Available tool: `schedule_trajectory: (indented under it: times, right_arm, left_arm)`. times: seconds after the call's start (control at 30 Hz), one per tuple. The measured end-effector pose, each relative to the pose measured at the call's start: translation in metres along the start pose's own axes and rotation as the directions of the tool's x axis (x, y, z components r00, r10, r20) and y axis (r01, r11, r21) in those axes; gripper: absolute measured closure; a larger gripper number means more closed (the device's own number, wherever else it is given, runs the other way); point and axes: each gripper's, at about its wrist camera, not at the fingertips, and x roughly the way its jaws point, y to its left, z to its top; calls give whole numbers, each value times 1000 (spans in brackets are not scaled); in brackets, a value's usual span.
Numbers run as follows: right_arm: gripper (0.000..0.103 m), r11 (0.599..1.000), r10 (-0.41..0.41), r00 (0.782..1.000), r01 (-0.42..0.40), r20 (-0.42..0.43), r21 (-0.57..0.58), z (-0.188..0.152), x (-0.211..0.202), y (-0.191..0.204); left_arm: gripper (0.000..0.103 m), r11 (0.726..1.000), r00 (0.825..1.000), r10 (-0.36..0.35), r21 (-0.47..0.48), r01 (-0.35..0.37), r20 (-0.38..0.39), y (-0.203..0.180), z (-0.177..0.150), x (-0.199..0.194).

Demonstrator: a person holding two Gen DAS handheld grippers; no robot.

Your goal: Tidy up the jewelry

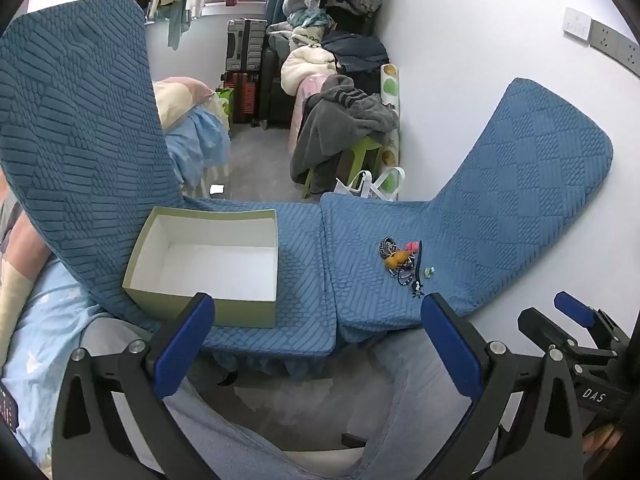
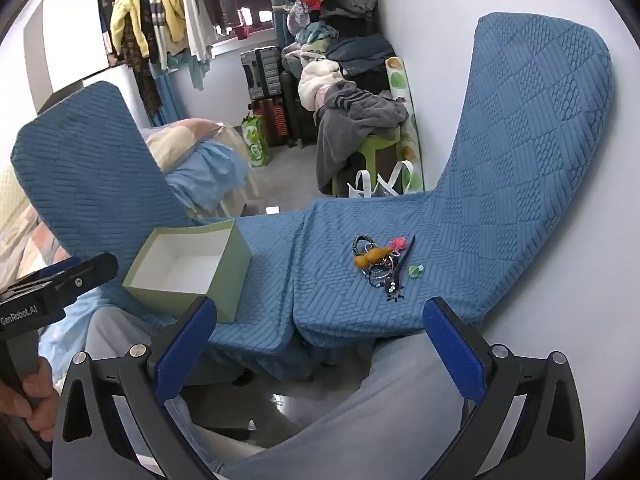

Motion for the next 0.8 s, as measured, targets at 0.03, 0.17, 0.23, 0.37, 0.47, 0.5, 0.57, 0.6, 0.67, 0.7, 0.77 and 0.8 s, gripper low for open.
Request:
schedule_trajectory:
  times: [0.03, 0.17, 0.23, 0.37, 0.47, 0.5, 0.57, 0.6, 0.67, 0.7, 0.77, 0.8]
  right_arm:
    - [0, 1000, 3, 1000, -3, -3, 1, 0, 0, -1]
    - [0, 1000, 0, 1000, 0, -5, -1, 3, 3, -1]
    - [0, 1000, -8, 1000, 8, -4, 4, 5, 6, -1]
    - [0, 1000, -22, 1000, 22, 2, -7, 7, 13, 0]
    - [0, 1000, -25, 1000, 26, 5, -9, 5, 18, 1]
    - [0, 999, -30, 1000, 30, 4, -10, 4, 18, 1]
    - [0, 999, -32, 999, 32, 4, -8, 2, 22, 1]
    - [0, 1000, -30, 1000, 30, 2, -8, 1, 24, 1]
    - [0, 999, -38, 999, 38, -8, -14, -2, 30, 0]
    - [0, 999, -38, 999, 38, -13, -18, -6, 32, 0]
    - [0, 999, -36, 999, 35, -21, -20, -10, 37, -1]
    - [0, 999, -33, 999, 33, -24, -19, -13, 40, -2]
  left_arm:
    - [1, 1000, 1000, -1, -3, 1, -3, 0, 1, 1]
    - [1, 1000, 1000, 6, -6, -6, -6, 3, 1, 6]
    - [1, 1000, 1000, 11, -11, -11, -3, 5, 1, 9]
    - [1, 1000, 1000, 12, -18, -12, -1, 12, 1, 17]
    - [1, 1000, 1000, 19, -21, -19, -5, 15, -1, 25]
    - [1, 1000, 1000, 19, -23, -19, -10, 16, -1, 27]
    - [1, 999, 1000, 17, -32, -17, -8, 20, -3, 31]
    - [1, 999, 1000, 16, -39, -16, -3, 21, -4, 33]
    - [1, 999, 1000, 12, -48, -12, 0, 23, -6, 36]
    - [1, 999, 1000, 9, -50, -9, -2, 23, -6, 37]
    - [1, 998, 1000, 11, -57, -11, -2, 27, -9, 41]
    - [1, 998, 1000, 17, -56, -17, -4, 27, -10, 44]
